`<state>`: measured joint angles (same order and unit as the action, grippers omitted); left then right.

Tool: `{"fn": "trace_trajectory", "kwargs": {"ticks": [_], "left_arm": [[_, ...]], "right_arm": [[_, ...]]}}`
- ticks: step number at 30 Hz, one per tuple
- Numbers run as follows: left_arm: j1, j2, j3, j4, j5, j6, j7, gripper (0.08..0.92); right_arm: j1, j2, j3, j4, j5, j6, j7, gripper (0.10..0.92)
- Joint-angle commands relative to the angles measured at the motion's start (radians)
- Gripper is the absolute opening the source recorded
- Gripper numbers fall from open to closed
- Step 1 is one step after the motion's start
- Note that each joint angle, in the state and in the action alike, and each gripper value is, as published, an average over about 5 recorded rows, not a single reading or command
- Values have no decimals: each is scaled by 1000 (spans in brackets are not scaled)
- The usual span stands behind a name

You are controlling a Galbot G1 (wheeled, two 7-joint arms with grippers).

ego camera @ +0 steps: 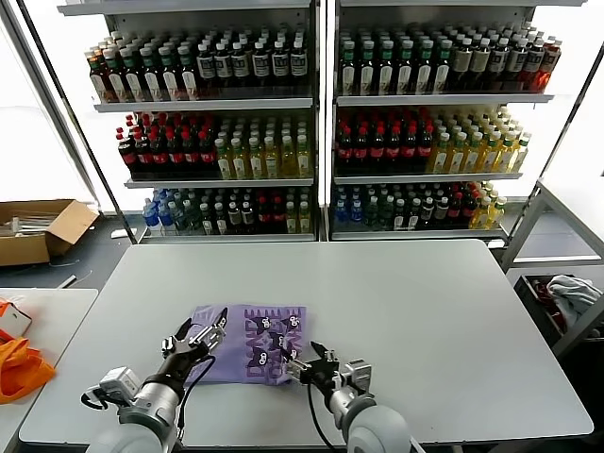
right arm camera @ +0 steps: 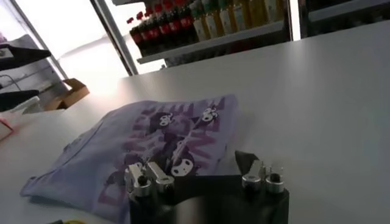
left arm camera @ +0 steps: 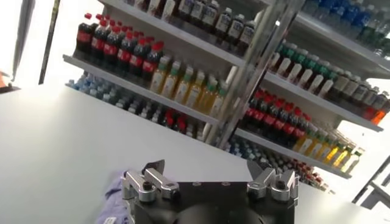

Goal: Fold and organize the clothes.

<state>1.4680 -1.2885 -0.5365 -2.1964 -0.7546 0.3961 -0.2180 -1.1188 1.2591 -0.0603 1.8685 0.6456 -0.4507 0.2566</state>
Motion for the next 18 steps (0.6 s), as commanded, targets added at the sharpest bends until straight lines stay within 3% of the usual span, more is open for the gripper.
{"fn": "trace_trajectory", "kwargs": {"ticks": [1, 6, 18], "left_arm": [[63, -29, -73, -57, 29, -7, 3, 823], [71, -40, -98, -51, 24, -8, -4, 822], [77, -59, -132, -25, -19, -19, -10, 823]], "right_arm": [[97, 57, -108, -83, 2, -42, 133, 707], [35, -4, -89, -9, -15, -46, 121, 568], [-54, -284, 162, 206, -106, -123, -97, 222]]}}
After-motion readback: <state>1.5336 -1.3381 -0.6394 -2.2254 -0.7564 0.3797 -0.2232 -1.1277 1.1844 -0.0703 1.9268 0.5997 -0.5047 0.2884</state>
